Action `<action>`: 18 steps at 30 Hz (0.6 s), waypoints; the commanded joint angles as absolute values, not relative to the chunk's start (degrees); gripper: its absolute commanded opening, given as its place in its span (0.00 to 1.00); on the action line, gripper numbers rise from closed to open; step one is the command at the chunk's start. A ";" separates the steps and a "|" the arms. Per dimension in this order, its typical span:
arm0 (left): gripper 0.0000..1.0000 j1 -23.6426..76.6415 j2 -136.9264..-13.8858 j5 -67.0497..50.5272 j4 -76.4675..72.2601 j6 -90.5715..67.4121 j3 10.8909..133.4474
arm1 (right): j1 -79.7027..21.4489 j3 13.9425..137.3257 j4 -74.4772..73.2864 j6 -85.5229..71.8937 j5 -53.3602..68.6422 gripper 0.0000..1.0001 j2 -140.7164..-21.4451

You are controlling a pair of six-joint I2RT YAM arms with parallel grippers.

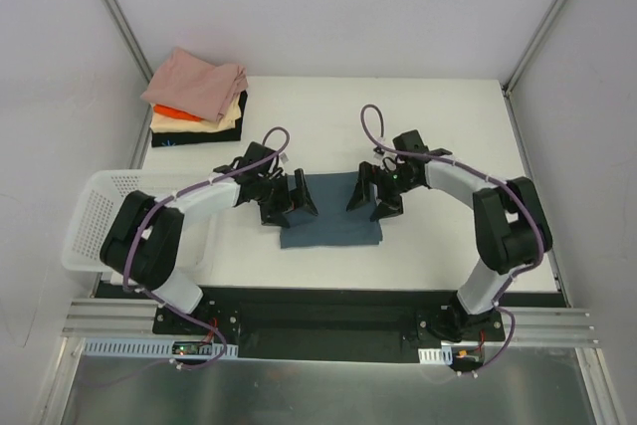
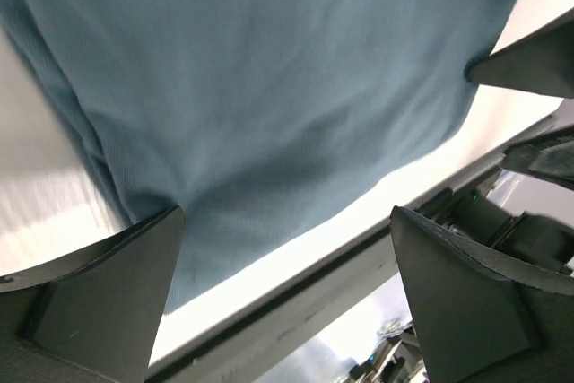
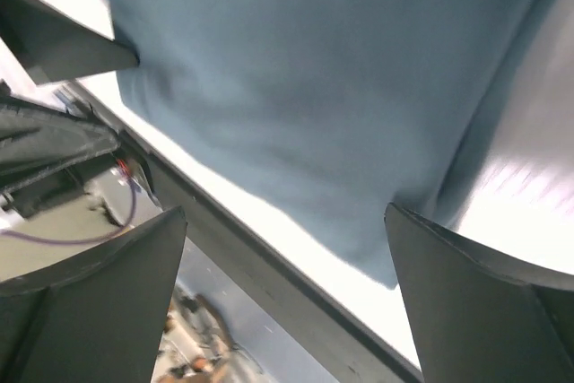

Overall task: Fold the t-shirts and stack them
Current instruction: Fold the tshirt, then neatly place the folded tshirt to the corner

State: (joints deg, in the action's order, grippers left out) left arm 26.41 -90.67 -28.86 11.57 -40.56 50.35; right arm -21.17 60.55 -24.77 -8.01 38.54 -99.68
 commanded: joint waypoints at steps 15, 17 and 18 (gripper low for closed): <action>0.99 25.66 -88.13 -9.22 23.73 -39.46 57.20 | -22.15 49.92 -21.97 -9.49 0.79 0.96 -49.66; 0.99 25.66 -90.95 -10.45 23.73 -39.64 58.62 | -21.19 50.10 -24.34 -8.97 1.58 0.96 -49.13; 0.99 25.66 -93.32 -10.55 23.64 -39.73 59.75 | -20.92 50.27 -25.04 -8.36 2.19 0.96 -49.22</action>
